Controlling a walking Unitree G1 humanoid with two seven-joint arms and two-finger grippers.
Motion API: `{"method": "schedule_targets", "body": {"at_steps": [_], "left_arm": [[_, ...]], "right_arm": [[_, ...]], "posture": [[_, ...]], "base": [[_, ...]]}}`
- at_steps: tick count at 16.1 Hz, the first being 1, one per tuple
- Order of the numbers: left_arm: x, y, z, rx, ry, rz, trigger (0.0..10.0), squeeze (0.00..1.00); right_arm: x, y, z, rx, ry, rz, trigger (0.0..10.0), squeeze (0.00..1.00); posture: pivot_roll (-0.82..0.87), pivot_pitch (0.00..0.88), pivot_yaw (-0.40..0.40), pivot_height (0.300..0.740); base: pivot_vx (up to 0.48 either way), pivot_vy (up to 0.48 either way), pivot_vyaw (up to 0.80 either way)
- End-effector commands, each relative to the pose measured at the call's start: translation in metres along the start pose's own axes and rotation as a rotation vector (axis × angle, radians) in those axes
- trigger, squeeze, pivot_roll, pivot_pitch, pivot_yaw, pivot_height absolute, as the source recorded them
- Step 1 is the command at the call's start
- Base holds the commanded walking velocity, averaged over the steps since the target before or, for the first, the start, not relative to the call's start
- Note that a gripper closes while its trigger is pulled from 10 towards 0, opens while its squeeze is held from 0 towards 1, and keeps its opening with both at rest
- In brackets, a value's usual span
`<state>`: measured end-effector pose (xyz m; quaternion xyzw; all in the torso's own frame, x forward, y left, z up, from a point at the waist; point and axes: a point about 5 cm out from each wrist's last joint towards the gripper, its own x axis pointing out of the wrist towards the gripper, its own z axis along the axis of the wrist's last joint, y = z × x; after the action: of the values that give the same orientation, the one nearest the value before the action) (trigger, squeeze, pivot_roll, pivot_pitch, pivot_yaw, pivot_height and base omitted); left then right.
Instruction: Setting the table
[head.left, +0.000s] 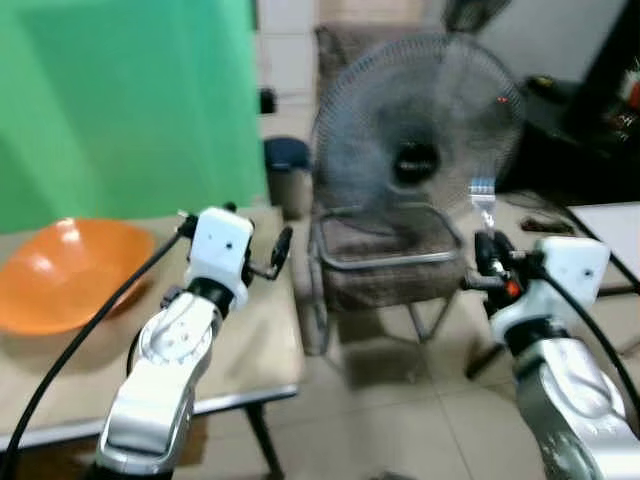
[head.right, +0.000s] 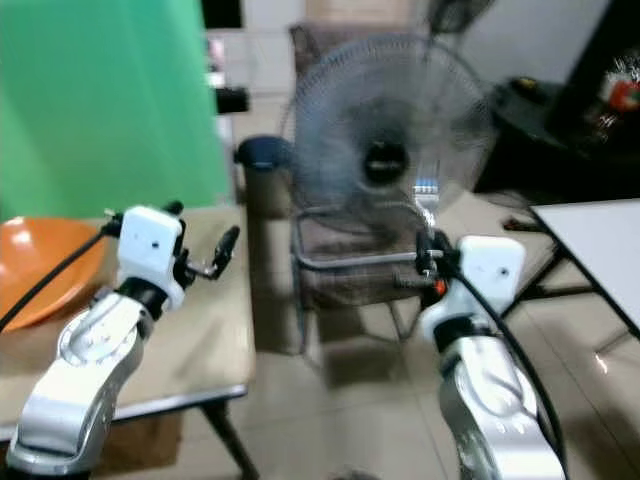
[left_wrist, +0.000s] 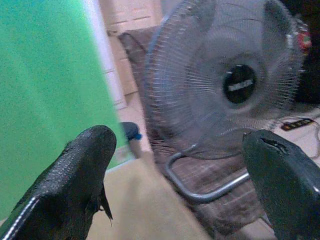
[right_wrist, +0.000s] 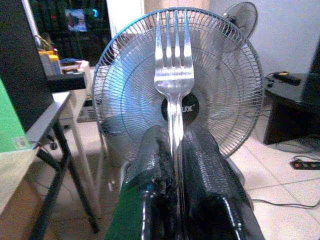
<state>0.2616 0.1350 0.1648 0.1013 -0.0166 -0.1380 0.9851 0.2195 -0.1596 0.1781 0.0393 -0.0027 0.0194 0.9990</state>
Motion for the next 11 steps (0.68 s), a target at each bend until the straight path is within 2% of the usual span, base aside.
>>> {"method": "schedule_targets", "body": {"at_steps": [1,4,5,7,11], "left_arm": [[0.0034,-0.0041,0.0017,-0.008,-0.007,-0.011,10.0,0.00],[0.0028,-0.0032,-0.0003,-0.045,0.002,0.003,10.0,0.00],[0.0043,-0.0024,0.0009,-0.027,-0.001,0.011,10.0,0.00],[0.0072,0.0031,0.0049,-0.041,-0.021,0.036,10.0,0.00],[0.0088,0.0033,0.0047,-0.031,-0.023,0.038,10.0,0.00]], "right_arm": [[0.0000,-0.0028,0.0021,-0.013,0.006,-0.011,10.0,0.00],[0.0004,-0.0074,-0.0035,-0.031,0.045,-0.076,10.0,0.00],[0.0018,-0.0082,-0.0047,-0.045,0.050,-0.075,10.0,0.00],[0.0067,-0.0079,-0.0050,-0.055,0.050,-0.085,10.0,0.00],[0.0081,-0.0104,-0.0016,-0.079,0.046,-0.101,10.0,0.00]], "posture": [[0.01,0.000,-0.009,0.740],[0.01,0.000,-0.019,0.740],[0.02,0.000,-0.031,0.740],[0.02,0.000,-0.034,0.740],[0.02,0.000,-0.037,0.740]], "base": [[0.000,0.000,-0.80],[0.000,0.000,-0.80],[0.000,0.000,-0.80],[0.000,0.000,-0.80],[0.000,0.000,-0.80]]}}
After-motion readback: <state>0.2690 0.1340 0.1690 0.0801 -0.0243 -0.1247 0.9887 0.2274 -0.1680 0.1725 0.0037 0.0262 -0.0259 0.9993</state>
